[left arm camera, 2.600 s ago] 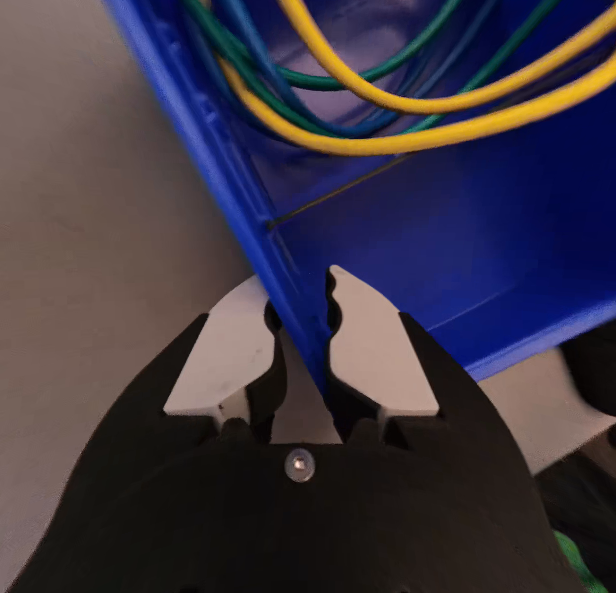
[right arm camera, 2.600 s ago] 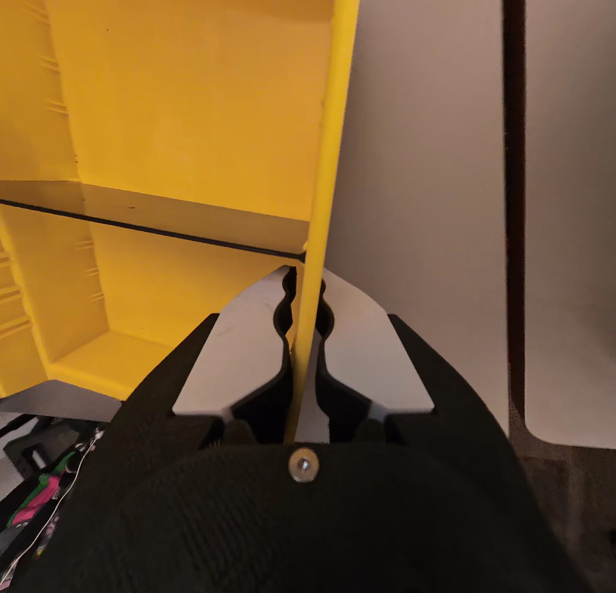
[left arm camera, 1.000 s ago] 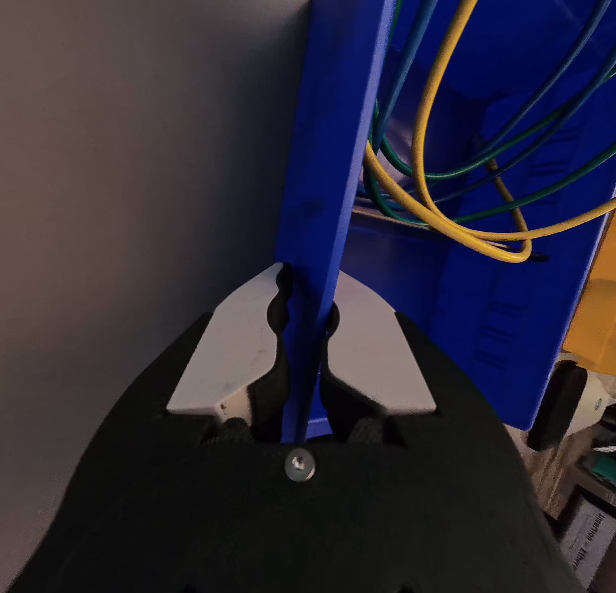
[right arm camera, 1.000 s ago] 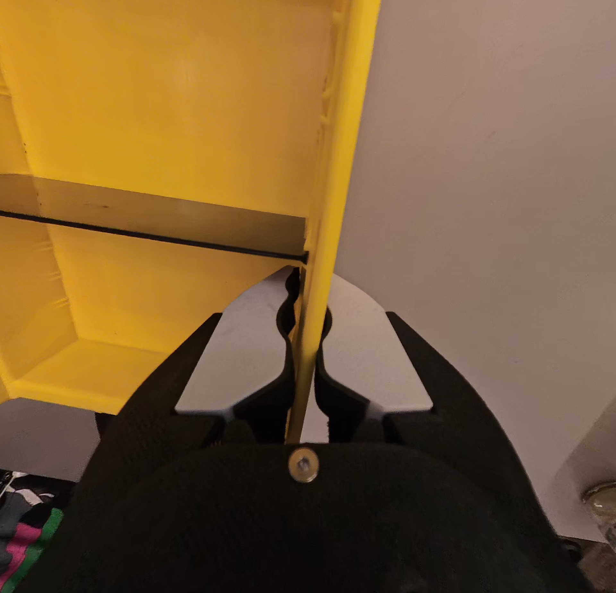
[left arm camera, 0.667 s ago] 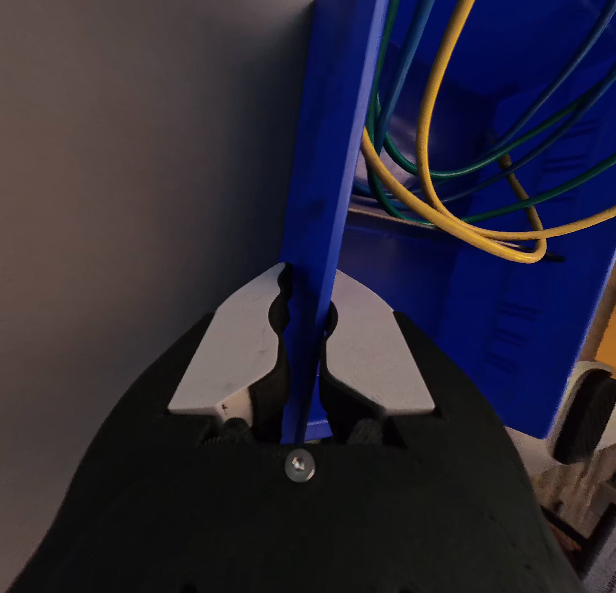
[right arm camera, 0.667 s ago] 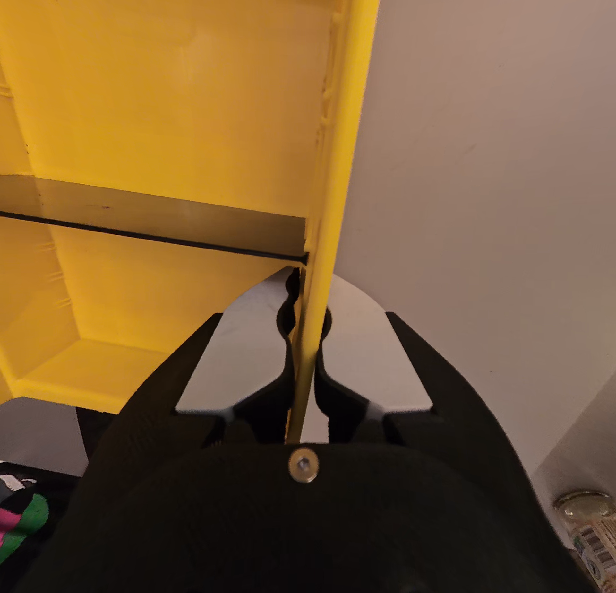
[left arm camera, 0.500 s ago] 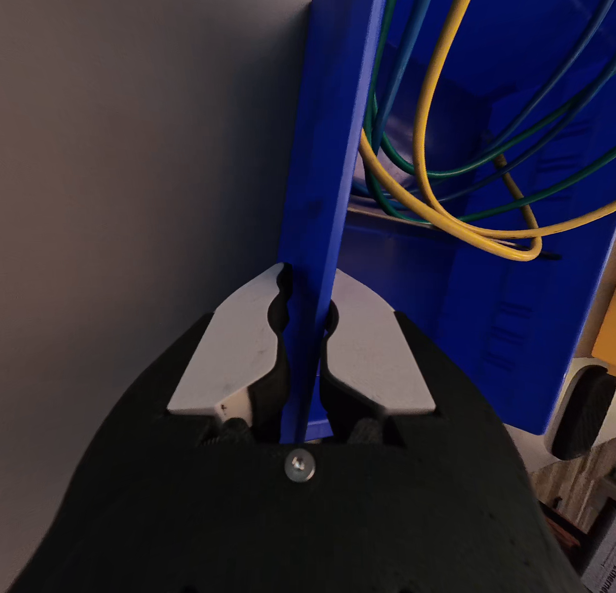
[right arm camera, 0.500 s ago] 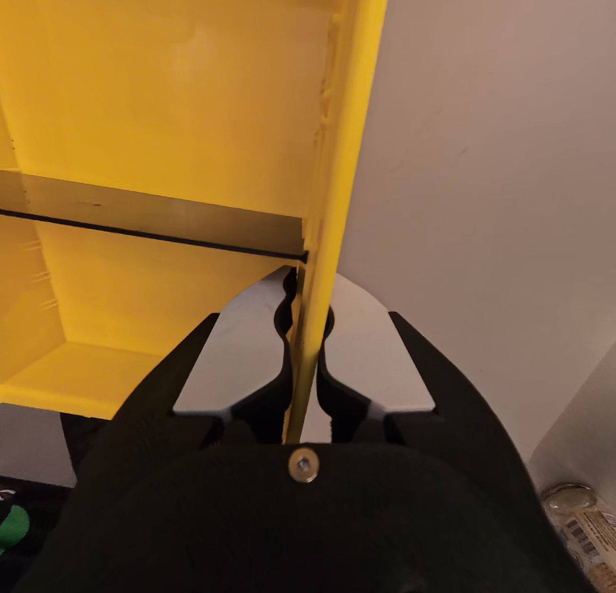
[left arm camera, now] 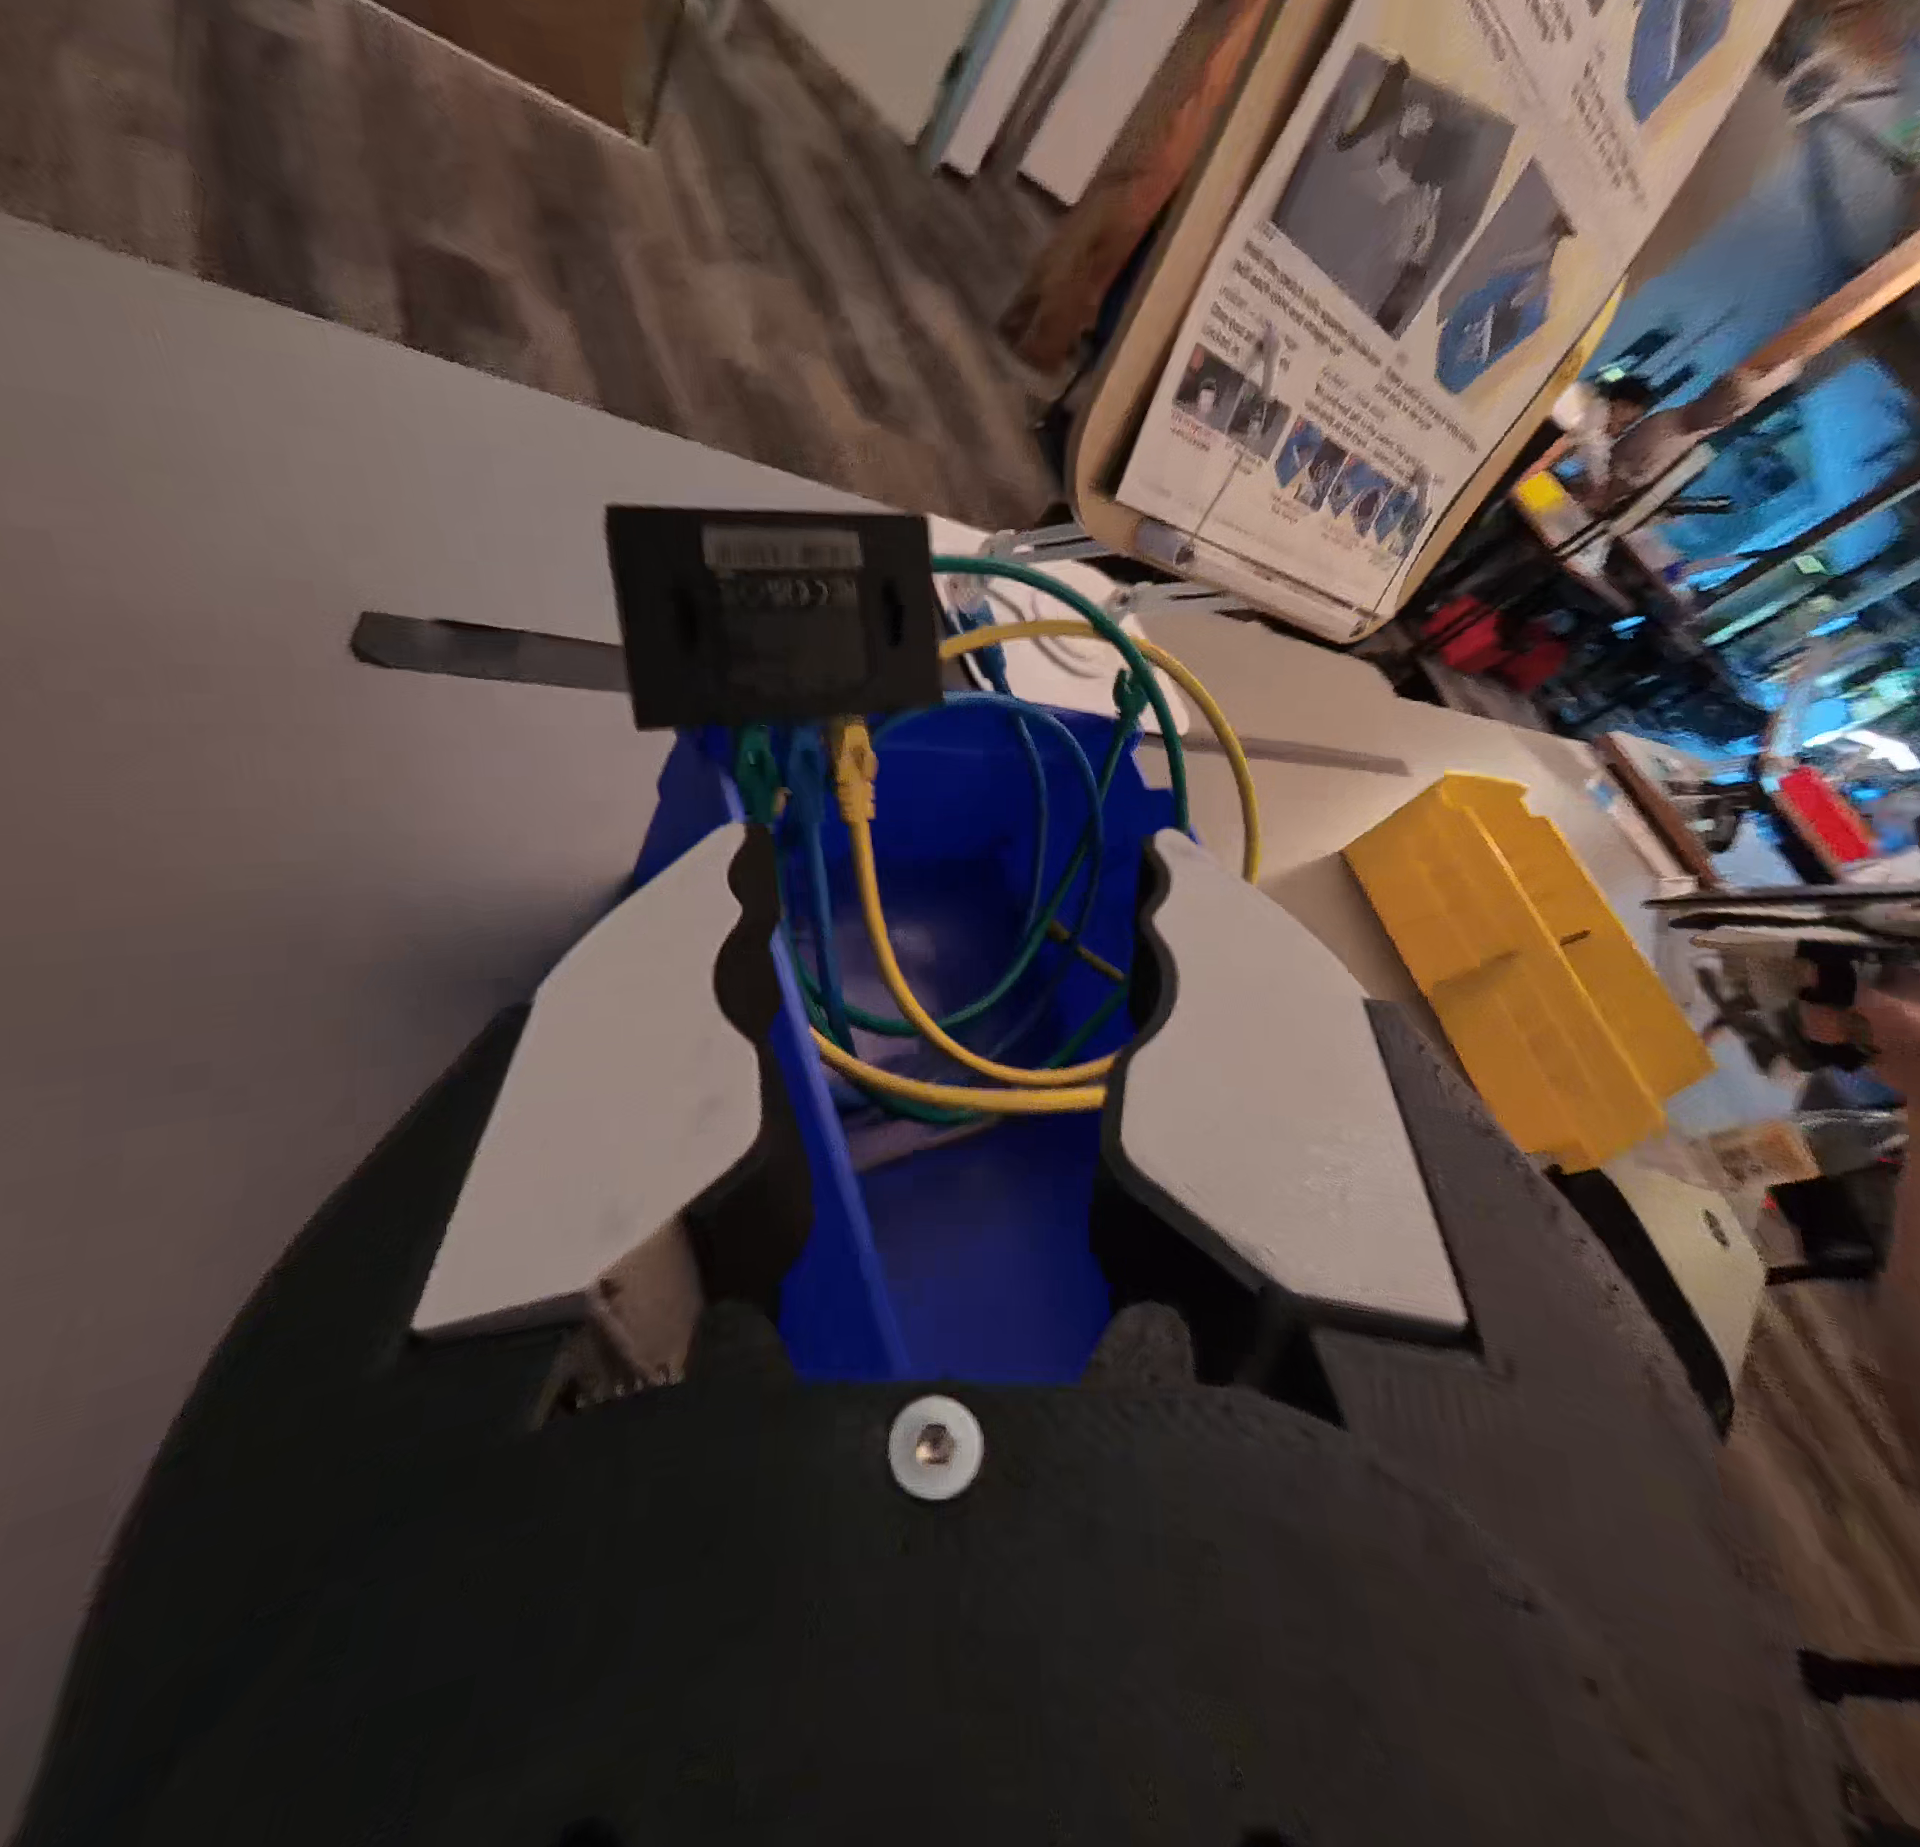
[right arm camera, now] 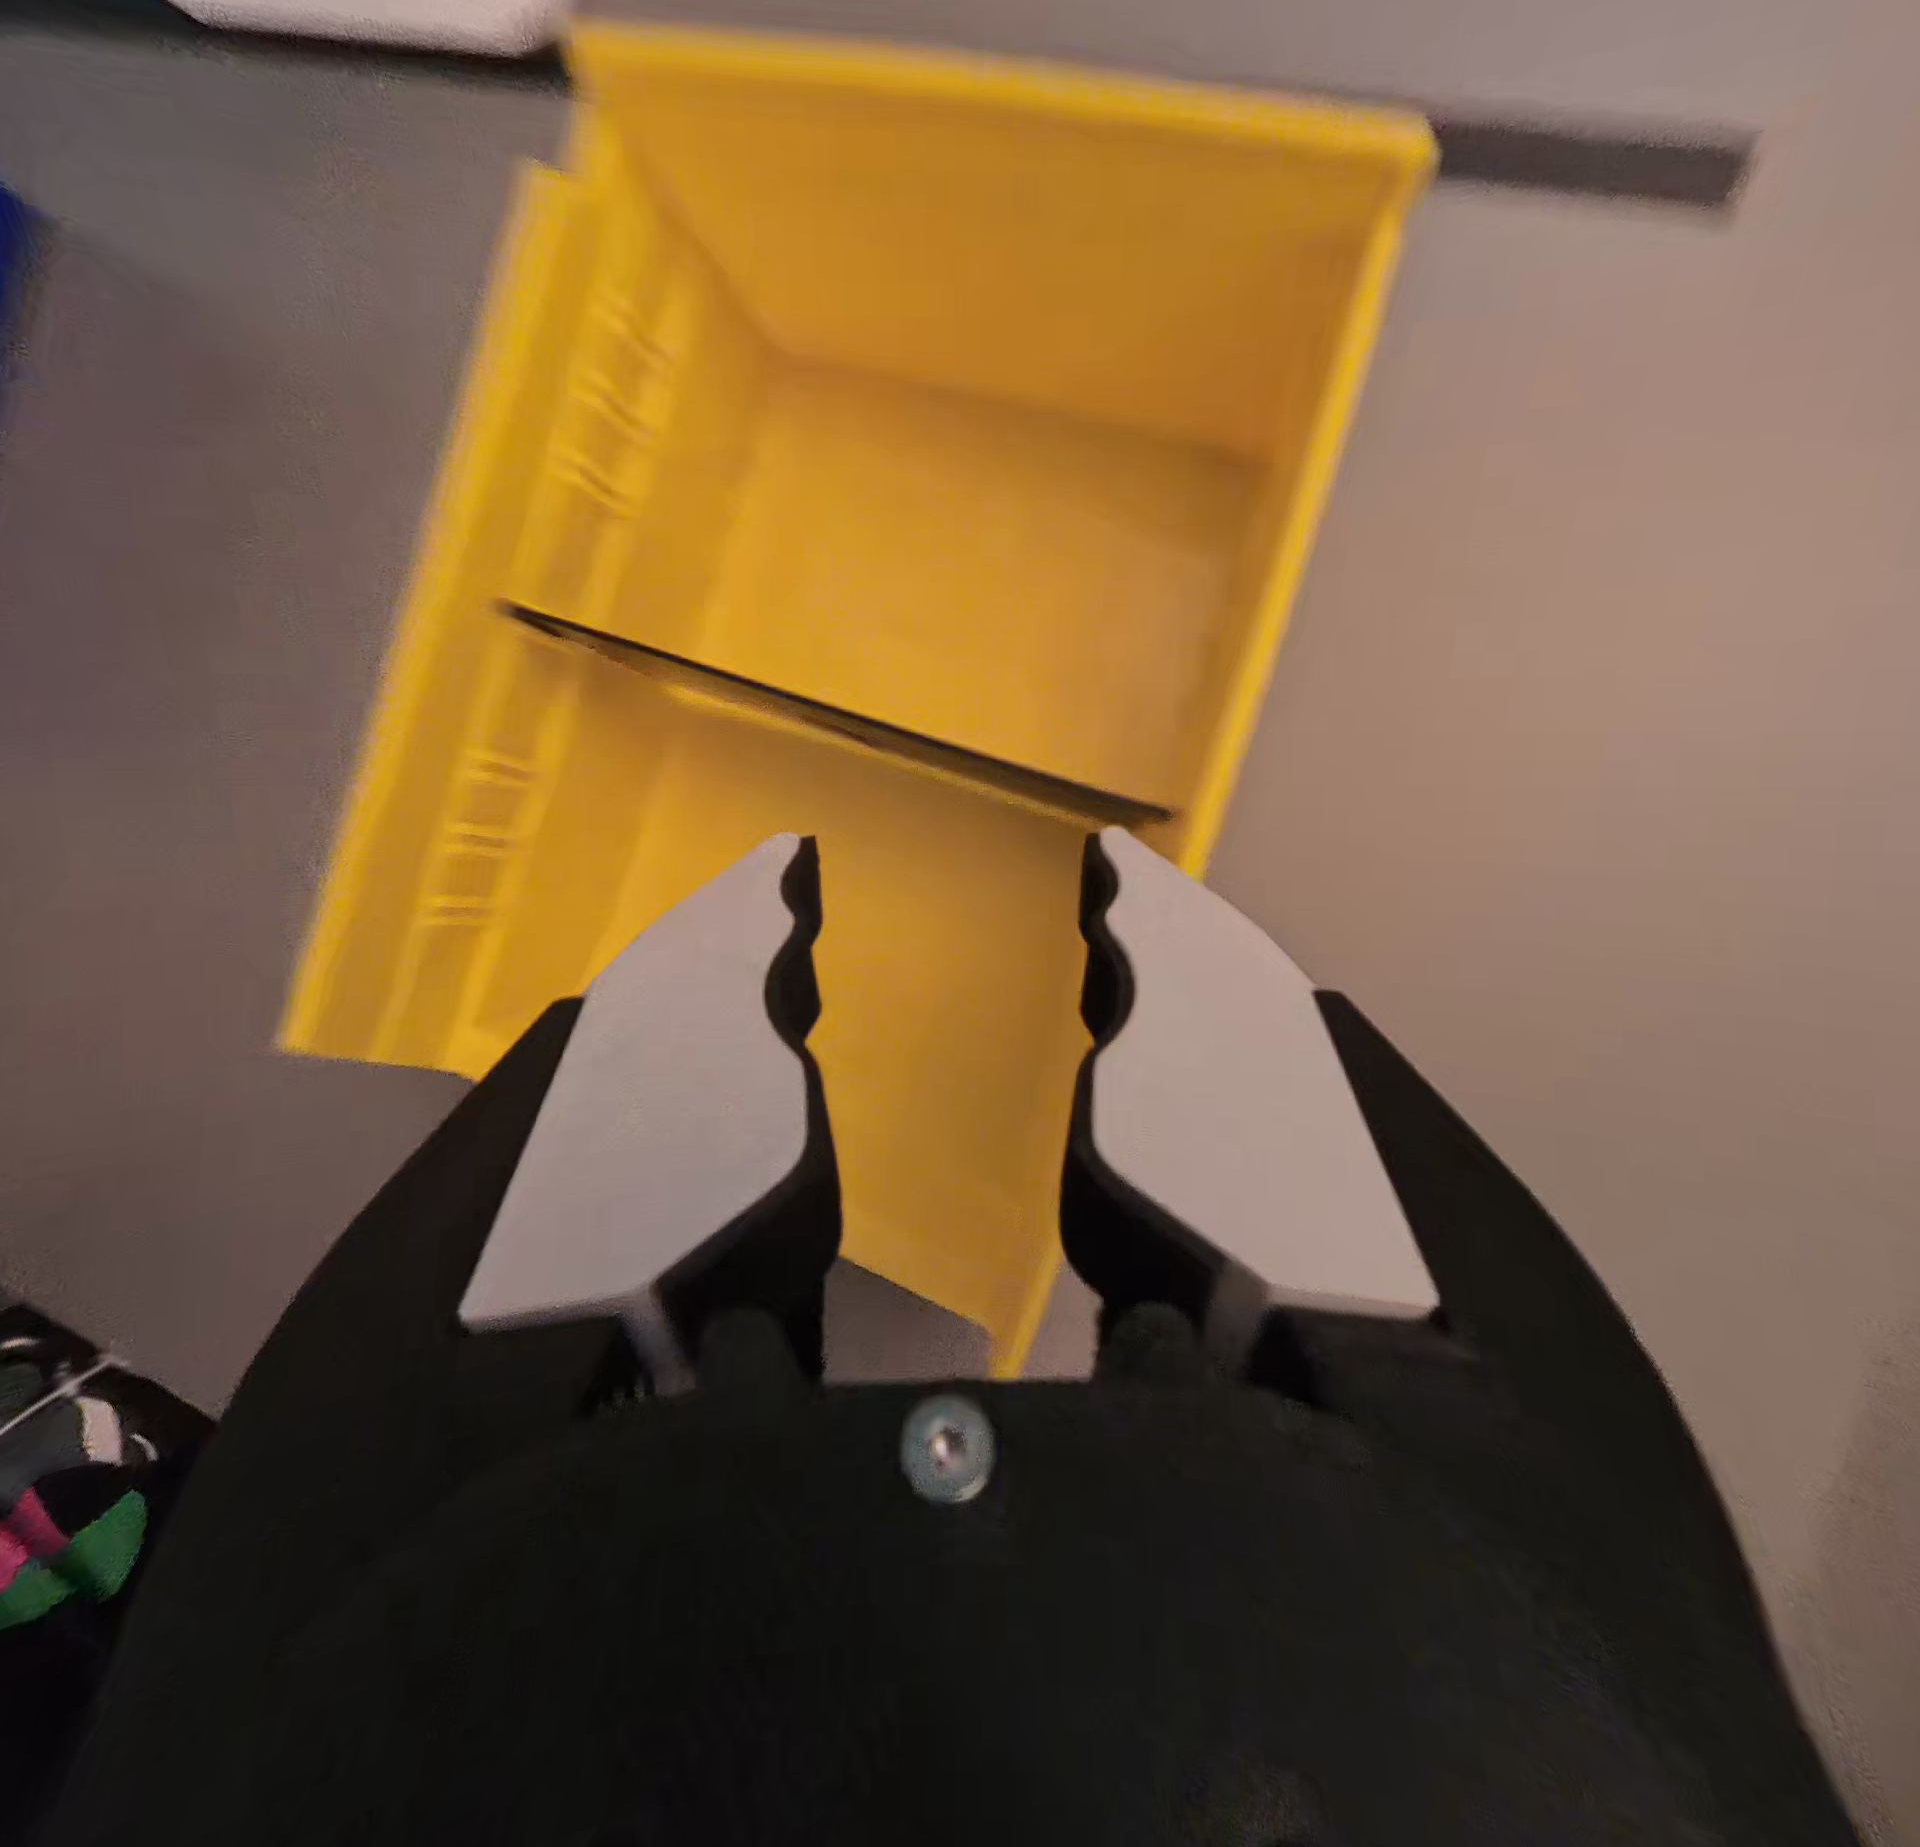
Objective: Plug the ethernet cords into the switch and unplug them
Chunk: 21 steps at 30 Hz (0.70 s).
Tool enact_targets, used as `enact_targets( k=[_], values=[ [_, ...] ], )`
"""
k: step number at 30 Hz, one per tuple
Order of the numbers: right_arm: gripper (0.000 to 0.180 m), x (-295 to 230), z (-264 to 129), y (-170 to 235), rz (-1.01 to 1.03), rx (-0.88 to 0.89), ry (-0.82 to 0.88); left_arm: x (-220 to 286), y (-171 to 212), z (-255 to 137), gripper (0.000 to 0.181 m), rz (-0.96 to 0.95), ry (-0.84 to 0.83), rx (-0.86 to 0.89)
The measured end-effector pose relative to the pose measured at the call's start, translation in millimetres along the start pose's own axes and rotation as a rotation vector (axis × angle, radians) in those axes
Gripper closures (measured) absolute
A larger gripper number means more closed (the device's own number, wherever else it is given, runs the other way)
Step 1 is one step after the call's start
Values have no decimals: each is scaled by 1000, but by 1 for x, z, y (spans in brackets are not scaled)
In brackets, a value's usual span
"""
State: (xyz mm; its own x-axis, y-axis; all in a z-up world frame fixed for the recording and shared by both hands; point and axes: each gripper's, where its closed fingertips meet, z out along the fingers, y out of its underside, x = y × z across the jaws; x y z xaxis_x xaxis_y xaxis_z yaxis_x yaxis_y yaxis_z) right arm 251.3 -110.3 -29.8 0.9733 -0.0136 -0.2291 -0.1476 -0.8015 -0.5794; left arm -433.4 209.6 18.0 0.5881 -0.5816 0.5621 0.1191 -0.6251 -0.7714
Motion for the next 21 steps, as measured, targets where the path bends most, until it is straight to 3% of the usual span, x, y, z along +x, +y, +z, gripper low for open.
enact_targets(
  k=[6, 11, 15, 21],
  values=[
    [129, -67, -75, -47, -129, 594, -240, -41, -17, 32, 116, -96, 298, 81],
    [127, -120, -145, -53, -279, 1007, -431, -72, -15, 70, 105, -57, 347, -1],
    [128, -160, -164, -36, -356, 1099, -652, -57, -28, 77, 107, -143, 632, 6],
    [128, -184, -140, -27, -357, 1045, -744, -35, -7, 98, 110, -58, 770, -169]
  ],
)
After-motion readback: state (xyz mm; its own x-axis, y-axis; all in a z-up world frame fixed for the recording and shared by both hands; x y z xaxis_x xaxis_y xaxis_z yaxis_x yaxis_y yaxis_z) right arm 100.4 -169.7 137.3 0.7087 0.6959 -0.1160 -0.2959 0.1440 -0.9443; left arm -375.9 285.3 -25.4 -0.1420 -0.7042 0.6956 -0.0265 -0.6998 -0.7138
